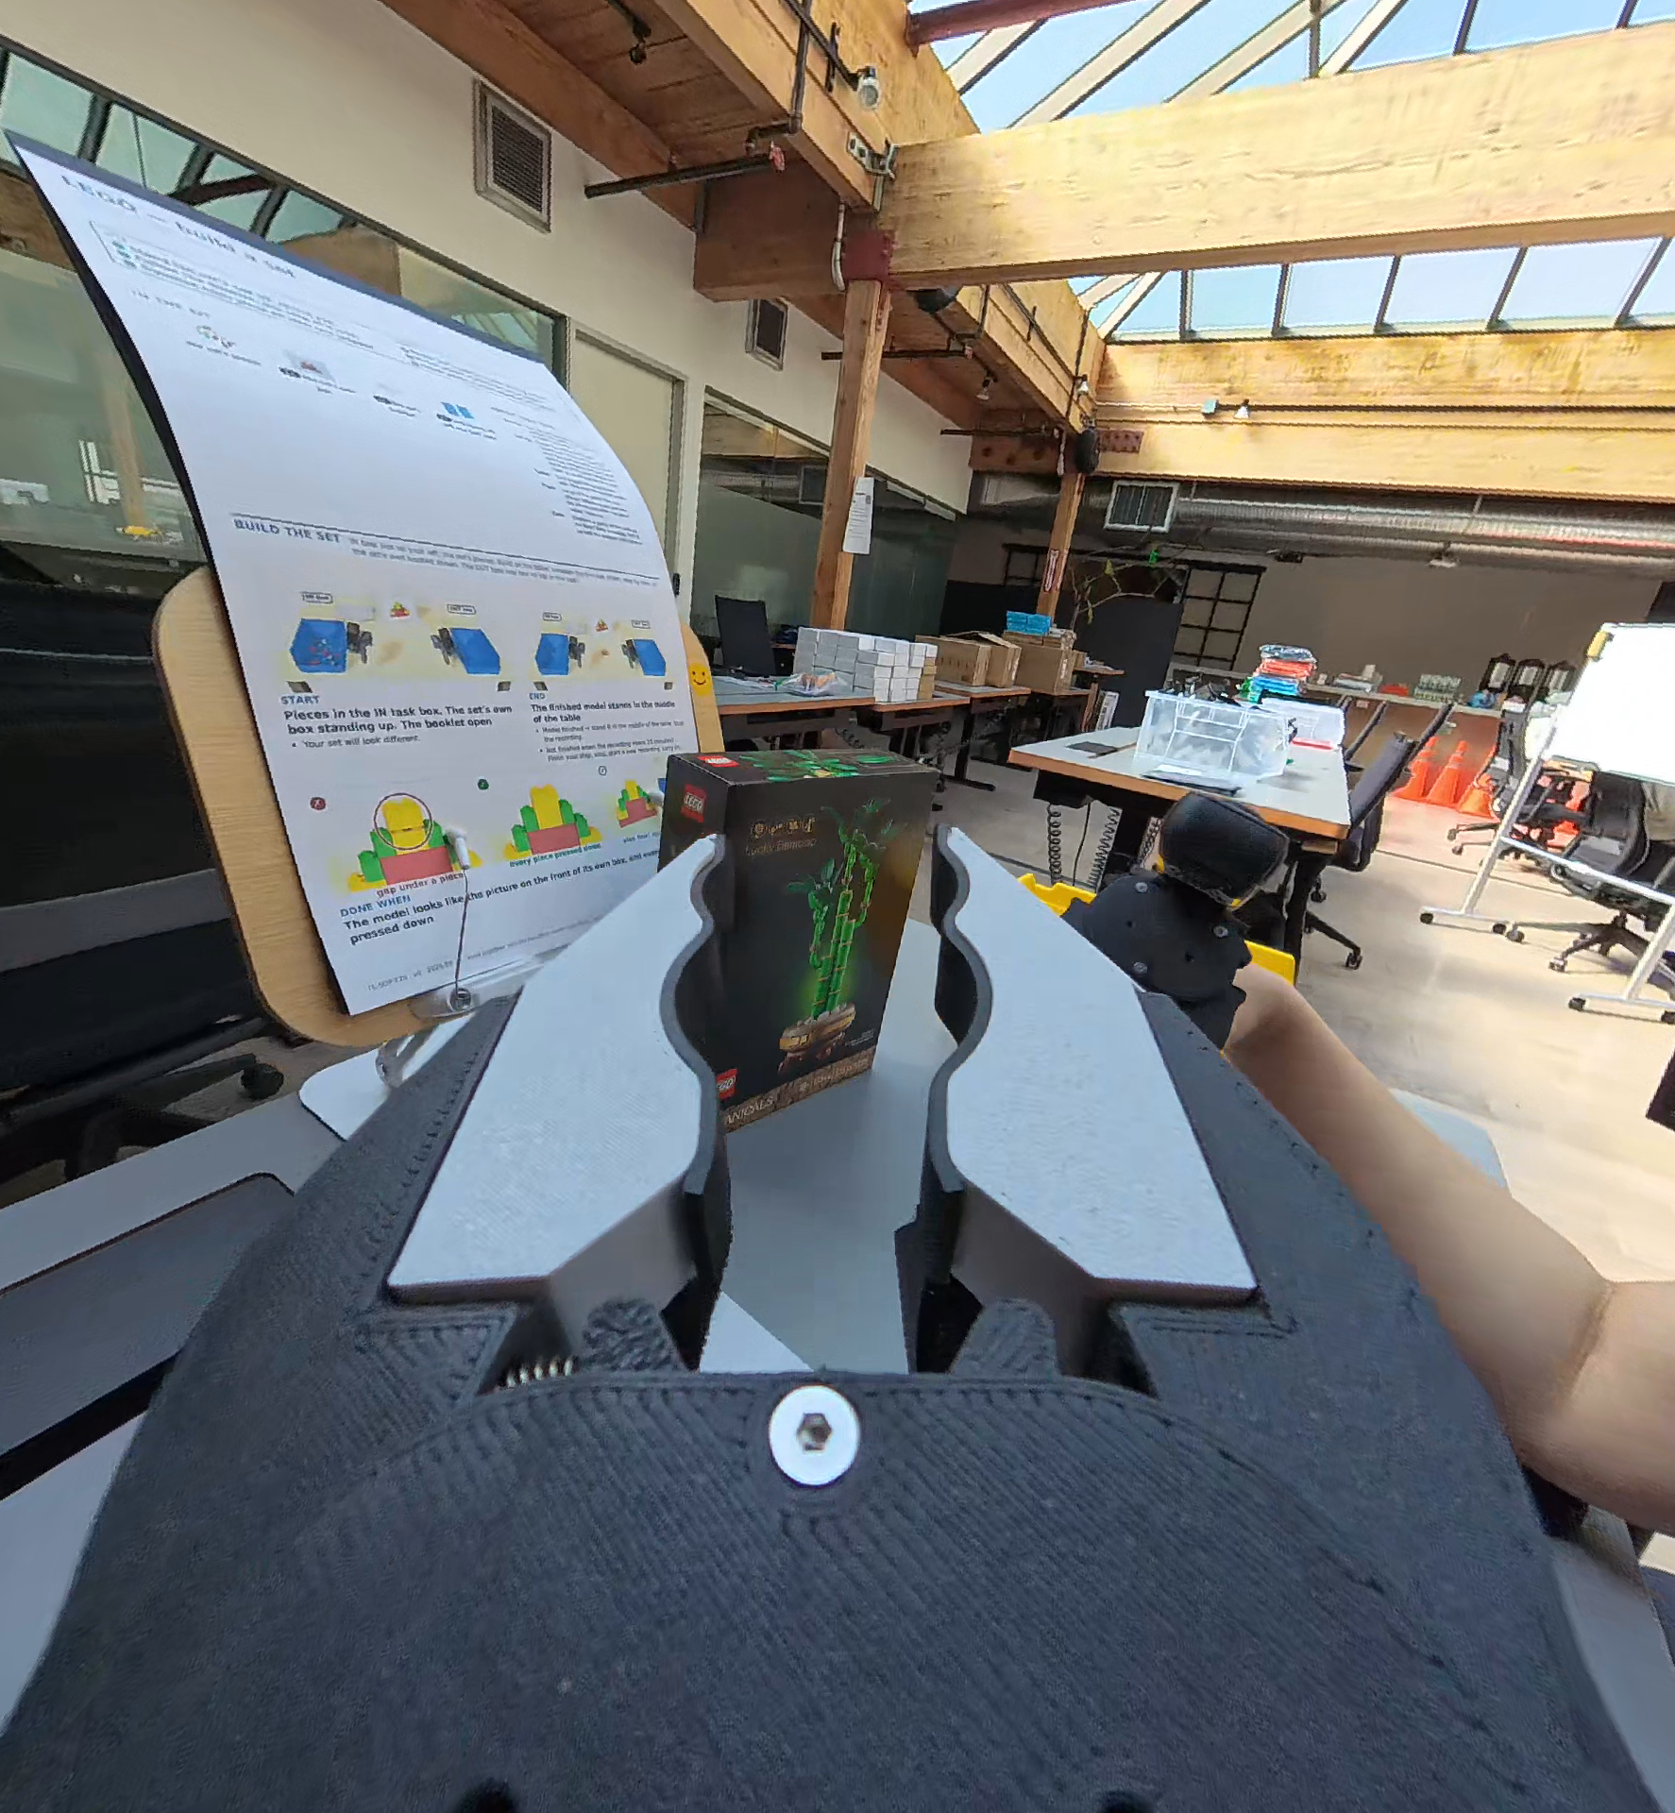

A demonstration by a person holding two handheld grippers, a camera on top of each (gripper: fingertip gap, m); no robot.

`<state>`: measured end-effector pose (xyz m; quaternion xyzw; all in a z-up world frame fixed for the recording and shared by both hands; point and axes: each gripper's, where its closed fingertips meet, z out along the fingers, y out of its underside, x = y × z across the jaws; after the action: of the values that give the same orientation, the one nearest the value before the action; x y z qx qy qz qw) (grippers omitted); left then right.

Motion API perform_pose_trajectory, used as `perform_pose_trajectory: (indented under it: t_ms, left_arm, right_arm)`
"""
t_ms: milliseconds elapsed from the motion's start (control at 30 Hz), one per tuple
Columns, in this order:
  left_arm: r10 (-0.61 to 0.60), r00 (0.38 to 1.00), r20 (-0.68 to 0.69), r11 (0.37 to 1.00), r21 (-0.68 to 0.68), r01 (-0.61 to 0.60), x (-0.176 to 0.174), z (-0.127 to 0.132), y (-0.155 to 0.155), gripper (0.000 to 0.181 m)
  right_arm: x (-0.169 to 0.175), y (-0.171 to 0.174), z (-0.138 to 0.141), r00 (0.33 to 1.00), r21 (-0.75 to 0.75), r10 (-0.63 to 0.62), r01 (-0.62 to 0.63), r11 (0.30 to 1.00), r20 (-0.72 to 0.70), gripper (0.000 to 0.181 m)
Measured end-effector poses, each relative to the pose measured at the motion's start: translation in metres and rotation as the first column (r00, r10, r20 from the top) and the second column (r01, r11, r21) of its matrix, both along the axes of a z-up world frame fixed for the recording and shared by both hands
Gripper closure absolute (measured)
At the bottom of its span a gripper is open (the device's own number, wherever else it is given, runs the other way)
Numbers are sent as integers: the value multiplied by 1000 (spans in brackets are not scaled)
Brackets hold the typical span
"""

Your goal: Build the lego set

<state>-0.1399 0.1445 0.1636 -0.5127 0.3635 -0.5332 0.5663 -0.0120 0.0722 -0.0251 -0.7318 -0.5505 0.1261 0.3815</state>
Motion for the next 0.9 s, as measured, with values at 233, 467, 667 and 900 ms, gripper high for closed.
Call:
perform_pose_trajectory:
  t_ms: [233, 467, 667, 900]
  left_arm:
    - [56, 998, 6, 998, 6, -56, 20, -3, 10, 149]
    - [65, 997, -27, 997, 51, -64, 28, -4, 4, 152]
    - [88, 996, -11, 995, 54, -87, 21, 0, 8, 157]
    - [77, 997, -12, 997, -7, -77, 14, -3, 18, 158]
  right_arm:
    - [5, 14, -52, 995, -265, -82, 94, 960, 59, 166]
    - [-10, 2, -79, 993, -340, 25, 17, 940, 119, 166]
    - [-17, 2, -91, 990, -359, 61, -11, 933, 129, 166]
    - [-8, 7, -88, 990, -319, 46, -2, 948, 131, 166]
